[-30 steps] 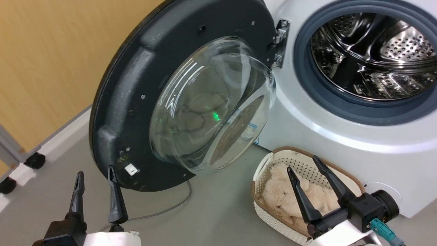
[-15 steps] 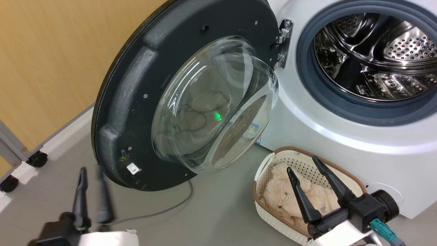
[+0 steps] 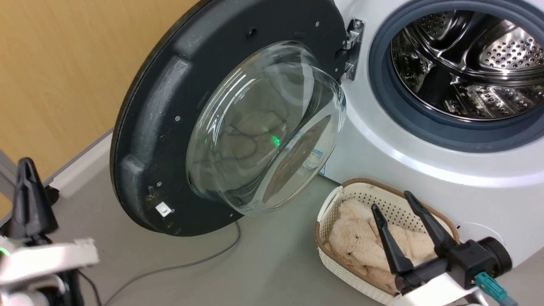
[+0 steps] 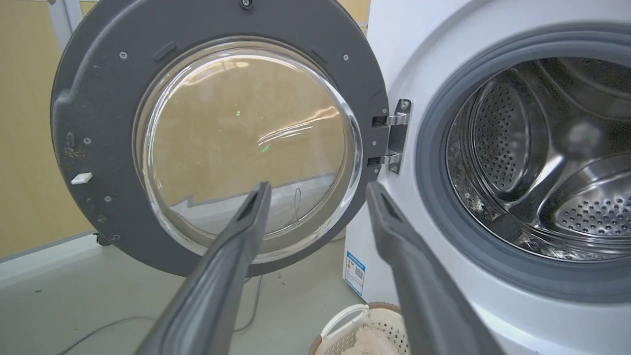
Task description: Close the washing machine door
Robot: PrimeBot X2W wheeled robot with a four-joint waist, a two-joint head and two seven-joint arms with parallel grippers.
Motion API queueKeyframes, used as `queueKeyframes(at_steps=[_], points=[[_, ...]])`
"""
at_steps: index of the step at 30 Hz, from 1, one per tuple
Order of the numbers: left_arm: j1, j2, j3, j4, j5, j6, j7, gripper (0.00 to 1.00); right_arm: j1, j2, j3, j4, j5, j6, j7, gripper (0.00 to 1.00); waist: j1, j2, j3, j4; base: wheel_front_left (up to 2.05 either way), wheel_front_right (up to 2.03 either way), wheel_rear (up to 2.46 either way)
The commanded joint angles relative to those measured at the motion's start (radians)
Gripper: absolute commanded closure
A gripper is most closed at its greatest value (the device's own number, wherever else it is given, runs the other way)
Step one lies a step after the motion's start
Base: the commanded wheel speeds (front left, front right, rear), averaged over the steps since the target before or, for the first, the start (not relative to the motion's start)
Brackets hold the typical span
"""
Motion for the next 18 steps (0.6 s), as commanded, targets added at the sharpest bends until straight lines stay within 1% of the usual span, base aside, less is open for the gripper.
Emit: queueKeyframes(at_steps=[1,2,3,4,5,8,13,18], points=[[-0.048,0.015,0.017,0.055,-0.045,-0.015,0.011,1.0,0.017,-0.002,-0.008,-0.009,-0.008,0.001,-0.005,0.0,0.0,-0.0001,0.001,-0.001,0.0,0.0,0.0],[-0.077,0.023,0.029,0.097,-0.08,-0.022,0.034,1.0,0.021,-0.001,-0.012,-0.013,-0.01,0.001,-0.005,0.0,0.0,-0.0001,0.002,-0.002,0.0,0.0,0.0],[-0.077,0.023,0.029,0.097,-0.08,-0.022,0.034,1.0,0.021,-0.001,-0.012,-0.013,-0.01,0.001,-0.005,0.0,0.0,-0.0001,0.002,-0.002,0.0,0.0,0.0],[-0.108,0.031,0.043,0.134,-0.117,-0.029,0.056,1.0,0.026,0.0,-0.016,-0.016,-0.012,0.001,-0.005,0.0,0.0,-0.0001,0.003,-0.002,0.0,0.0,0.0],[-0.16,0.049,0.062,0.207,-0.177,-0.038,0.108,1.0,0.034,0.002,-0.025,-0.023,-0.015,0.001,-0.005,0.0,0.0,-0.0001,0.006,-0.003,0.0,0.0,0.0],[-0.222,0.08,0.071,0.303,-0.24,-0.051,0.175,1.0,0.047,0.005,-0.038,-0.032,-0.021,0.001,-0.005,0.0,0.0,-0.0001,0.009,-0.005,0.0,0.0,0.0],[-0.315,0.084,0.106,0.448,-0.406,-0.071,0.291,1.0,0.065,0.008,-0.052,-0.042,-0.028,0.001,-0.005,0.0,0.0,-0.0001,0.013,-0.009,0.0,0.0,0.0],[-0.359,0.086,0.104,0.564,-0.572,-0.084,0.495,1.0,0.063,0.007,-0.053,-0.045,-0.029,0.001,-0.005,0.0,0.0,-0.0001,0.019,-0.022,0.0,0.0,0.0]])
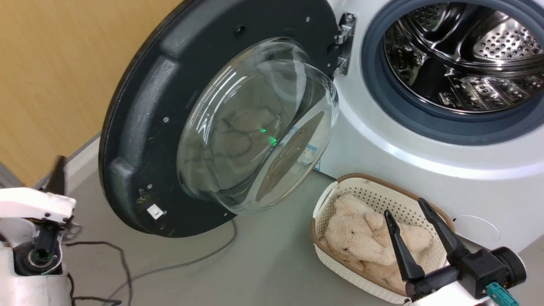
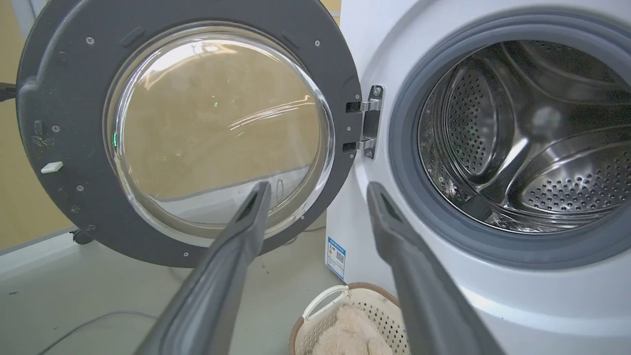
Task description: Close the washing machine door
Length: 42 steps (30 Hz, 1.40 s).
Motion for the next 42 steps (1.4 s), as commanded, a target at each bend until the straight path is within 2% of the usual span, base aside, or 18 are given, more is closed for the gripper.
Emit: queueKeyframes(at_steps=[1,7,11,12,13,14,20,30,35,42], points=[[-0.015,0.001,0.0,0.006,-0.017,-0.008,0.019,1.0,0.01,0.002,-0.001,-0.006,-0.002,0.001,-0.005,0.0,0.0,0.0,0.0,-0.002,0.0,0.0,0.0],[-0.009,-0.005,-0.04,0.013,-0.189,-0.016,0.242,1.0,0.009,0.001,0.001,-0.004,-0.001,0.001,-0.005,0.0,0.0,0.0,-0.002,-0.011,0.0,0.0,0.0],[0.034,-0.019,-0.084,-0.073,-0.32,-0.016,0.37,1.0,0.012,0.006,-0.005,0.003,0.0,0.001,-0.005,0.0,0.0,0.0,-0.012,-0.016,0.0,0.0,0.0],[0.069,-0.022,-0.098,-0.116,-0.388,-0.017,0.442,1.0,0.013,0.01,-0.004,0.008,0.001,0.001,-0.005,0.0,0.0,0.0,-0.019,-0.019,0.0,0.0,0.0],[0.069,-0.022,-0.098,-0.116,-0.388,-0.017,0.442,1.0,0.013,0.01,-0.004,0.008,0.001,0.001,-0.005,0.0,0.0,0.0,-0.019,-0.019,0.0,0.0,0.0],[0.107,-0.023,-0.111,-0.157,-0.439,-0.017,0.504,1.0,0.014,0.015,-0.005,0.011,0.002,0.001,-0.005,0.0,0.0,0.0,-0.025,-0.024,0.0,0.0,0.0],[0.211,-0.048,-0.147,-0.253,-0.515,-0.017,0.608,1.0,0.018,0.025,-0.007,0.025,0.004,0.001,-0.005,0.0,0.0,0.0,-0.044,-0.044,0.0,0.0,0.0],[0.373,-0.121,-0.244,-0.399,-0.54,-0.017,0.662,1.0,0.031,0.038,-0.015,0.035,0.005,0.001,-0.005,0.0,0.0,0.0,-0.068,-0.137,0.0,0.0,0.0],[0.425,-0.151,-0.299,-0.435,-0.57,-0.017,0.641,1.0,0.035,0.039,-0.03,0.036,-0.003,0.001,-0.005,0.0,0.0,0.0,-0.064,-0.213,0.0,0.0,0.0],[0.455,-0.164,-0.398,-0.45,-0.592,-0.017,0.585,1.0,0.031,0.04,-0.06,0.029,-0.012,0.001,-0.005,0.0,0.0,0.0,-0.038,-0.332,0.0,0.0,0.0]])
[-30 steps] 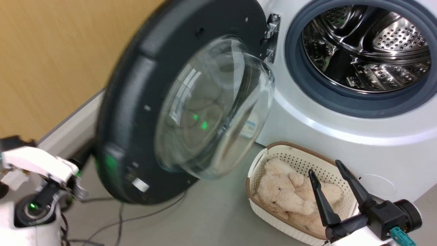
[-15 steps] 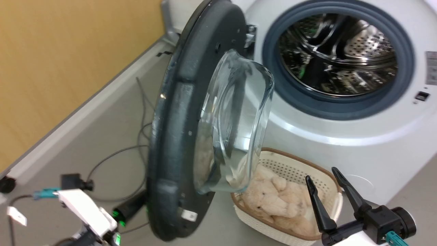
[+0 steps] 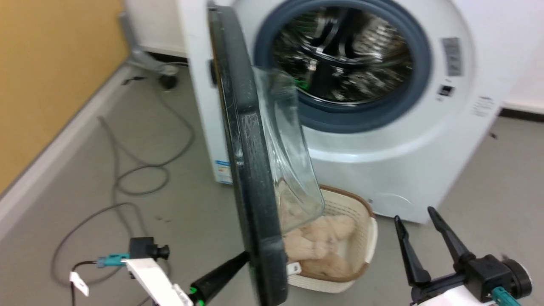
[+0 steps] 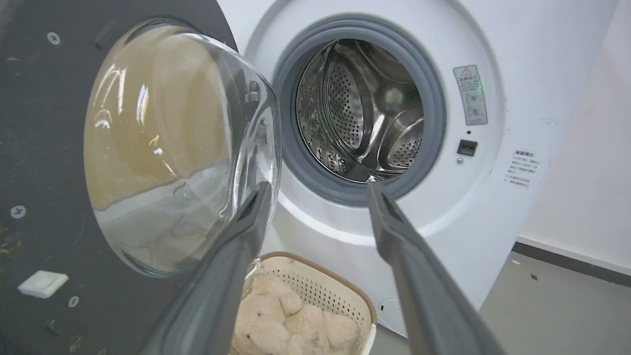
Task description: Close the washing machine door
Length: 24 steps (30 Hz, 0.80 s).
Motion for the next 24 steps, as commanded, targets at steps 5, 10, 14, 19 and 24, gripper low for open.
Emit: queueKeyframes(at_steps=[5,10,14,19,24], points=[[0.001,-0.006,-0.081,0.003,-0.042,-0.004,-0.088,1.0,-0.009,0.003,-0.011,-0.012,-0.007,0.001,-0.004,0.0,0.0,0.0,0.054,-0.151,0.0,0.0,0.0],[-0.053,-0.007,-0.155,0.045,-0.06,-0.004,-0.229,1.0,-0.024,0.004,-0.021,-0.02,-0.006,0.001,-0.004,0.0,0.0,0.0,0.096,-0.252,0.0,0.0,0.0],[-0.126,-0.007,-0.196,0.079,-0.079,-0.004,-0.352,1.0,-0.036,0.005,-0.026,-0.022,-0.003,0.001,-0.004,0.0,0.0,0.0,0.126,-0.33,0.0,0.0,0.0],[-0.217,-0.007,-0.231,0.142,-0.078,-0.004,-0.505,1.0,-0.05,0.006,-0.026,-0.025,0.003,0.001,-0.004,0.0,0.0,0.0,0.156,-0.411,0.0,0.0,0.0],[-0.312,-0.007,-0.258,0.192,-0.076,-0.004,-0.611,1.0,-0.057,0.007,-0.025,-0.024,0.012,0.001,-0.004,0.0,0.0,0.0,0.178,-0.469,0.0,0.0,0.0]])
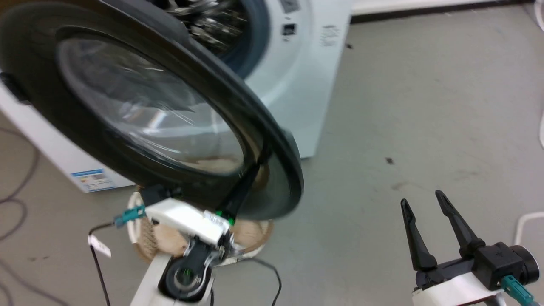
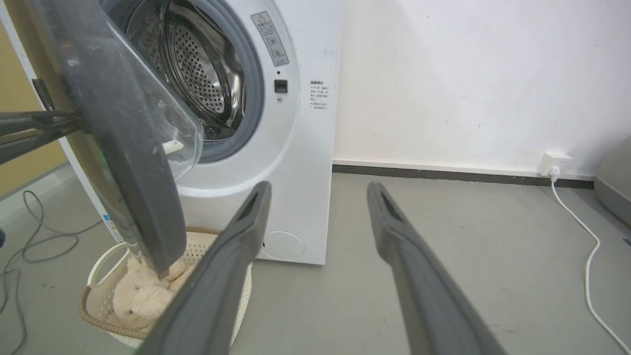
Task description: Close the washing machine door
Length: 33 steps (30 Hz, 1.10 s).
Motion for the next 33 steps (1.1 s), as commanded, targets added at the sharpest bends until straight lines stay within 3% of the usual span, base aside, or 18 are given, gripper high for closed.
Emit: queueKeyframes(at_steps=[1,10,17,21,23,26,30,33], points=[[-0.037,-0.002,-0.008,0.013,0.008,-0.005,-0.022,1.0,-0.017,0.004,0.002,-0.003,0.011,0.001,-0.005,0.0,0.0,-0.0001,0.028,-0.043,0.0,0.0,0.0],[-0.16,-0.002,-0.041,0.098,-0.016,-0.005,-0.123,1.0,-0.023,0.004,0.002,0.0,0.025,0.001,-0.005,0.0,0.0,-0.0001,0.034,-0.068,0.0,0.0,0.0],[-0.129,0.001,-0.079,0.104,-0.039,-0.005,-0.13,1.0,-0.015,0.004,-0.006,0.003,0.024,0.001,-0.005,0.0,0.0,-0.0001,0.009,-0.025,0.0,0.0,0.0],[-0.065,0.038,-0.135,0.083,-0.014,-0.005,-0.087,1.0,-0.009,0.004,-0.013,0.005,0.02,0.001,-0.005,0.0,0.0,-0.0001,-0.016,0.012,0.0,0.0,0.0],[-0.026,0.084,-0.192,0.088,0.032,-0.005,-0.051,1.0,-0.005,0.004,-0.018,0.005,0.017,0.001,-0.005,0.0,0.0,-0.0001,-0.032,0.034,0.0,0.0,0.0],[0.006,0.181,-0.288,0.108,0.189,-0.005,-0.059,1.0,0.006,0.004,-0.023,0.008,0.013,0.001,-0.005,0.0,0.0,-0.0001,-0.056,0.068,0.0,0.0,0.0],[0.025,0.283,-0.354,0.16,0.396,-0.001,-0.162,1.0,0.021,0.004,-0.025,0.009,0.009,0.001,-0.005,0.0,0.0,-0.0001,-0.085,0.113,0.0,0.0,0.0],[0.031,0.32,-0.35,0.173,0.483,0.018,-0.26,1.0,0.034,0.004,-0.03,0.01,0.005,0.001,-0.005,0.0,0.0,-0.0001,-0.107,0.149,0.0,0.0,0.0]])
